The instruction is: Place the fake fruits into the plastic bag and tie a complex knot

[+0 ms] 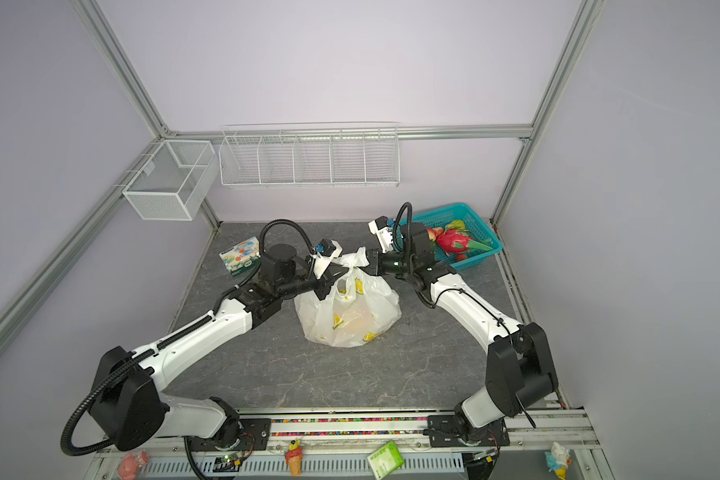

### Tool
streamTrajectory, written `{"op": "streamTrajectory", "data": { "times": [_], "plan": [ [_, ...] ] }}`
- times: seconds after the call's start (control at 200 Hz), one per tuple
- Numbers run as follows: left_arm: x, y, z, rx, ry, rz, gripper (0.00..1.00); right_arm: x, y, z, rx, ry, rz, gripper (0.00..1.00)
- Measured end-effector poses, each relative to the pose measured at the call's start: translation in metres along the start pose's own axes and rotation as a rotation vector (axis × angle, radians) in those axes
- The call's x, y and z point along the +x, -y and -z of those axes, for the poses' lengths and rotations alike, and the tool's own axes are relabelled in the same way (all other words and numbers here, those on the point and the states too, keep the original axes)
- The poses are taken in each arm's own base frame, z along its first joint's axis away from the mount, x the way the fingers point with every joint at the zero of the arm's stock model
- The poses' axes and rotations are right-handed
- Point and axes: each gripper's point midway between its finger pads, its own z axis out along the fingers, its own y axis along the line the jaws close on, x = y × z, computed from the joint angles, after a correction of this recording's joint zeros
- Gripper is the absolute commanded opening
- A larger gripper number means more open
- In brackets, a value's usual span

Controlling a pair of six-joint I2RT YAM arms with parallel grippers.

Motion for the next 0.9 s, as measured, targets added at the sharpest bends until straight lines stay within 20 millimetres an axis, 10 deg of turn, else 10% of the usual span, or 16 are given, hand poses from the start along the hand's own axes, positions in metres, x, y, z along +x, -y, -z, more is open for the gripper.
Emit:
{"op": "streamTrajectory", "data": {
  "times": [0.9],
  "plan": [
    [-0.002, -0.009, -0.003, -0.047, 0.013, 0.011, 0.0, 0.022, 0.011, 0.008, -0.053, -0.081, 0.333, 0.6]
  ]
}}
